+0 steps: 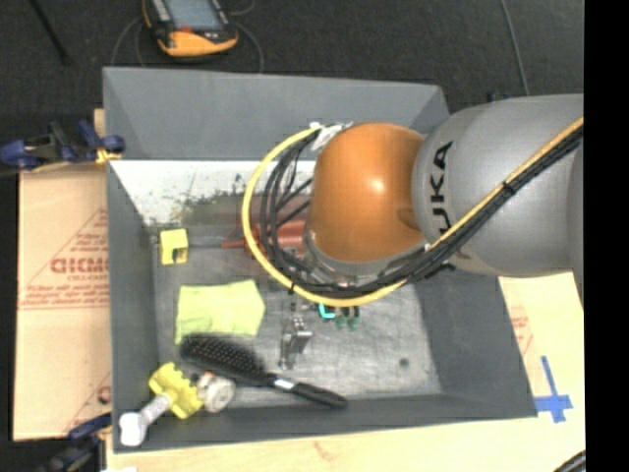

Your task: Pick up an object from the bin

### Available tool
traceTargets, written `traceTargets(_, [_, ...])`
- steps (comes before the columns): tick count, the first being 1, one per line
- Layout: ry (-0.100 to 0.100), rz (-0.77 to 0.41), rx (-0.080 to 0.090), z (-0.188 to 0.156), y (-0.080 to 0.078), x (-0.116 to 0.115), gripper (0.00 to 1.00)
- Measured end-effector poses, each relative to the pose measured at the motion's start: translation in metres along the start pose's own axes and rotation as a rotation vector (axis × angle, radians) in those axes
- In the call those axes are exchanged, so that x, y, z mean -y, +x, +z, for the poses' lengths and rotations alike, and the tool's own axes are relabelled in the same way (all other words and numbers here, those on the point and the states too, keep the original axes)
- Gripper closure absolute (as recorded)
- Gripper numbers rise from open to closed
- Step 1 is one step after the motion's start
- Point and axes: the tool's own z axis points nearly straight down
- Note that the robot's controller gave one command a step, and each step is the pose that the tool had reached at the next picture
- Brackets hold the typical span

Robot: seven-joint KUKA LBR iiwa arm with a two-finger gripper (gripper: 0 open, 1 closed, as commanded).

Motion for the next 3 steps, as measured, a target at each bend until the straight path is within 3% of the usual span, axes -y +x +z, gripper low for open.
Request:
traceTargets(1, [-0.001,0.003,0.007,-0.004,-0.002,0.000,0.00])
traceTargets(2, [0.000,-0.092,0.012,0.030,-0.005,-0.013,0.00])
traceTargets(3, [0.001,-0.332,0.006,0.058,-0.001,-0.020,0.00])
